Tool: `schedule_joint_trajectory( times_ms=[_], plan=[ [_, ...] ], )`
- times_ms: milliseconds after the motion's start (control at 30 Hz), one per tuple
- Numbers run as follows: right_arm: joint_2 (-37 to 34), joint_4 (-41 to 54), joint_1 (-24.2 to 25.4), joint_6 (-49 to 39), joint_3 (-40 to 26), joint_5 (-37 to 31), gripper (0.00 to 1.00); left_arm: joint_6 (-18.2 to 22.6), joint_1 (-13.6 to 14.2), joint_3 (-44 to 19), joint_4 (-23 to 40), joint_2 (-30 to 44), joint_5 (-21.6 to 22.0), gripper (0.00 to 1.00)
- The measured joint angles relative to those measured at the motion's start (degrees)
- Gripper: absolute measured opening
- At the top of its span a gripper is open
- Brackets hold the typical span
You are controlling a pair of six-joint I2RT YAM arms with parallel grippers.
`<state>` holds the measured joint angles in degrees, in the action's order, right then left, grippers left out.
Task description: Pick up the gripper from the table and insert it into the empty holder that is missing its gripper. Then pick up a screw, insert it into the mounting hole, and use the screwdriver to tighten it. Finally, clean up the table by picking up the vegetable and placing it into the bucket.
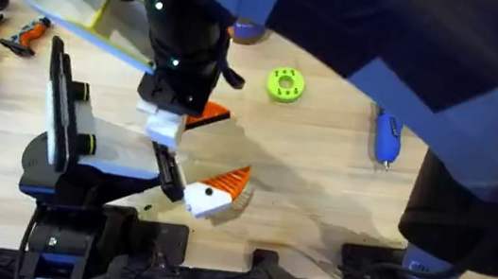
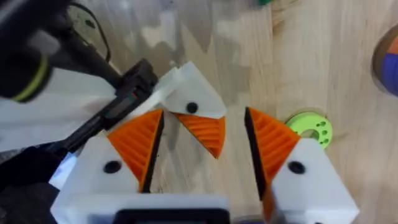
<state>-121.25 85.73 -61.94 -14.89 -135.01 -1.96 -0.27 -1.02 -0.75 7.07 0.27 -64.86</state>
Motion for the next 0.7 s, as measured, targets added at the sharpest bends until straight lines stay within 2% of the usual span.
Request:
schedule_joint_trajectory(
  times_ms=[67, 433, 700],
  plan=[
    [0.0, 0.0, 0.3, 0.0, -0.1, 0.0, 0.780, -0.1, 0.0, 0.0, 0.0, 0.0, 0.0, 0.985],
    [0.0, 0.0, 1.1, 0.1, -0.1, 0.4, 0.789, -0.2, 0.0, 0.0, 0.0, 0.0, 0.0, 0.985],
    [1.5, -0.2, 4.9, 2.5, -0.1, 1.3, 0.791, -0.2, 0.0, 0.0, 0.0, 0.0, 0.0, 0.985]
  ],
)
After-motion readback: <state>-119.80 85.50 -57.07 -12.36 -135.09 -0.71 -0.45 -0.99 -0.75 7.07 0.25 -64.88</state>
